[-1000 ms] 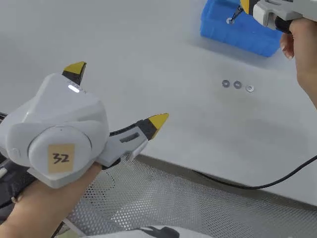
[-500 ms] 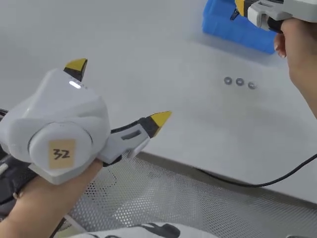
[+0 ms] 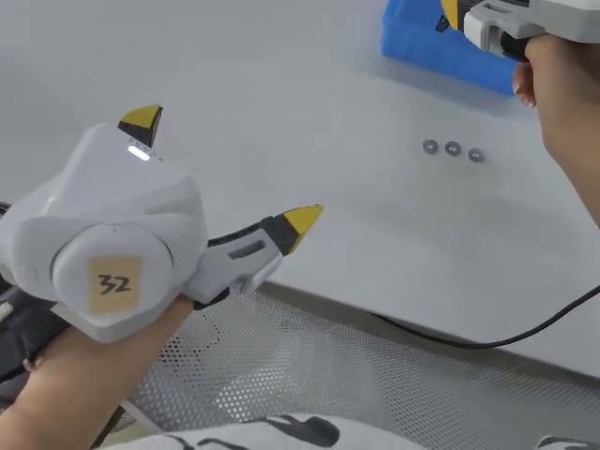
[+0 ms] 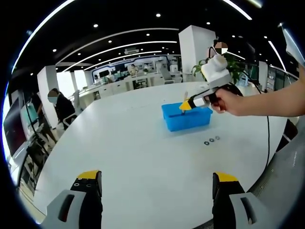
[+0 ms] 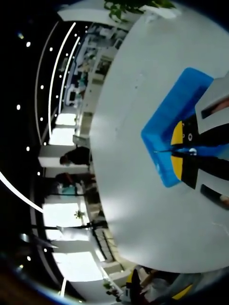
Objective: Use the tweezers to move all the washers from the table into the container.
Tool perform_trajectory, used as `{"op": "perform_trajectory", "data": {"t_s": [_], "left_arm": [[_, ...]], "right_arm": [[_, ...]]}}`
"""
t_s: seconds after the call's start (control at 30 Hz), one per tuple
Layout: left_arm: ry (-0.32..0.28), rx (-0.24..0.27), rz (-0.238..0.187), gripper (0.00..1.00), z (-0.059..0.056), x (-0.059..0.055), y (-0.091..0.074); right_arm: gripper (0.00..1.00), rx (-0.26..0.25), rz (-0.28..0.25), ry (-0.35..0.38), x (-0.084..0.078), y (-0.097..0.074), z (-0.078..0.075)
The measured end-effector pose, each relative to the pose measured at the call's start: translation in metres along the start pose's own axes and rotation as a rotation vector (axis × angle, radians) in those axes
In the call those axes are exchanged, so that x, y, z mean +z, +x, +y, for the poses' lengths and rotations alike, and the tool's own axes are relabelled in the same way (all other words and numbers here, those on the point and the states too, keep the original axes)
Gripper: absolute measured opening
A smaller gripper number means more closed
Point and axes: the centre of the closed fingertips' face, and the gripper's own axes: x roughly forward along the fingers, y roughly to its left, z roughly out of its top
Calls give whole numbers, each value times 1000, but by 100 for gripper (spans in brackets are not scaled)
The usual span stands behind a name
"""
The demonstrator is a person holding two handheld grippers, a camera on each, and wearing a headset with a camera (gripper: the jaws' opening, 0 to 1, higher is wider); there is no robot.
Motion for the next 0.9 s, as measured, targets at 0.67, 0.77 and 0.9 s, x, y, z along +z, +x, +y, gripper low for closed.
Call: {"op": "perform_trajectory", "data": {"t_s": [0.67, 0.77, 0.9], "left_arm": [[5, 4, -2, 99, 0, 1, 0], [6, 6, -4, 99, 1, 2, -1], [4, 7, -4, 99, 1, 1, -1]], "right_arm": [[2, 7, -41, 28, 19, -20, 5], [2, 15, -65, 19, 30, -30, 11], [2, 24, -92, 9, 36, -40, 13]]}}
